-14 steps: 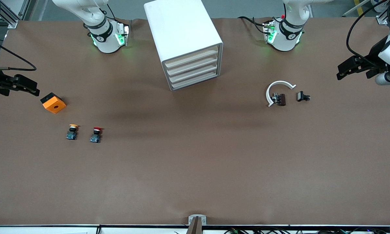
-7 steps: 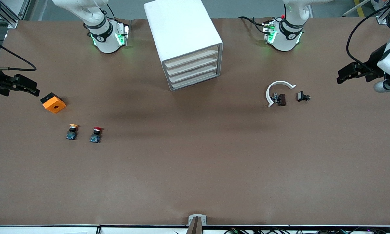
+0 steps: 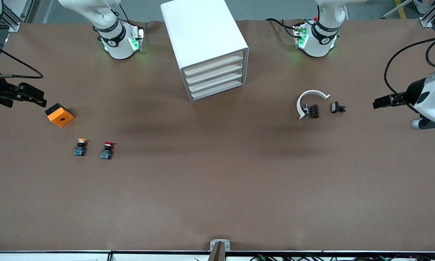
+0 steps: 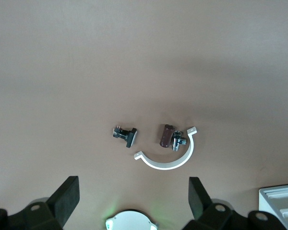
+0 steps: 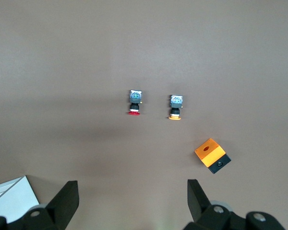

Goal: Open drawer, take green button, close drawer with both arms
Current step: 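Reach the left gripper to the drawer while the right gripper approaches the cabinet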

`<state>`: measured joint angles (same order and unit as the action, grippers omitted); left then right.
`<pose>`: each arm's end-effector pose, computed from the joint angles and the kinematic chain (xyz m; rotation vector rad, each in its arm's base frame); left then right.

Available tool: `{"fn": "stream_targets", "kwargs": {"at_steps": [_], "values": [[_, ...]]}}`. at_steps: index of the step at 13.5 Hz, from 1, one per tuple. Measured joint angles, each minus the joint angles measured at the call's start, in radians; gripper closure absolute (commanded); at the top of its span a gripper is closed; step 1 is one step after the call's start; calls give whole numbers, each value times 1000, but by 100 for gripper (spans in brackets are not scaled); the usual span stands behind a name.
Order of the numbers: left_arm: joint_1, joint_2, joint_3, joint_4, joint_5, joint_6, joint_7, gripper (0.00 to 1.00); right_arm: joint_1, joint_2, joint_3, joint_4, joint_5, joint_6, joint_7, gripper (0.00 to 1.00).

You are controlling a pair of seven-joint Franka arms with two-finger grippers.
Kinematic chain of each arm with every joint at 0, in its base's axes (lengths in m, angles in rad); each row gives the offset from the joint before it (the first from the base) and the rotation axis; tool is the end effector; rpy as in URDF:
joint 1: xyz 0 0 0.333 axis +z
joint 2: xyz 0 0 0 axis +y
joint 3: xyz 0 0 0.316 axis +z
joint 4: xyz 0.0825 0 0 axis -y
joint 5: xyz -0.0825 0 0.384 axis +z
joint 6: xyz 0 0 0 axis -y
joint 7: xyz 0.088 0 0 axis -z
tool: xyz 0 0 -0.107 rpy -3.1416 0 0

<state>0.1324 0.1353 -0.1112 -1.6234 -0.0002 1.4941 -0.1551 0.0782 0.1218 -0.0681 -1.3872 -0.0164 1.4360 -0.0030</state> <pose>0.5736 0.0155 0.5185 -3.0998 -0.2725 0.4135 0.5783 0.0067 0.6297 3.1146 0.0182 -0.1131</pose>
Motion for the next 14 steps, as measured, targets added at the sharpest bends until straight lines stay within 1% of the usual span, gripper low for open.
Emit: {"fn": "stream_targets", "kwargs": {"at_steps": [2, 4, 6, 8, 10, 14], "values": [[-4, 30, -6, -18, 0, -1, -118, 0, 9, 0, 5, 0, 0, 0, 0, 0], [-24, 70, -21, -33, 0, -9, -280, 0, 24, 0, 6, 0, 0, 0, 0, 0], [-82, 133, -32, -41, -3, -14, -451, 0, 42, 0, 7, 0, 0, 0, 0, 0], [-162, 197, -38, -41, -16, -13, -625, 0, 61, 0, 8, -1, 0, 0, 0, 0], [-222, 249, -40, -40, -65, 0, -809, 0, 82, 0, 8, -1, 0, 4, 0, 0], [-299, 337, -40, -37, -152, 50, -1163, 0, 130, 1, 10, -1, 0, 43, 0, 0]]}}
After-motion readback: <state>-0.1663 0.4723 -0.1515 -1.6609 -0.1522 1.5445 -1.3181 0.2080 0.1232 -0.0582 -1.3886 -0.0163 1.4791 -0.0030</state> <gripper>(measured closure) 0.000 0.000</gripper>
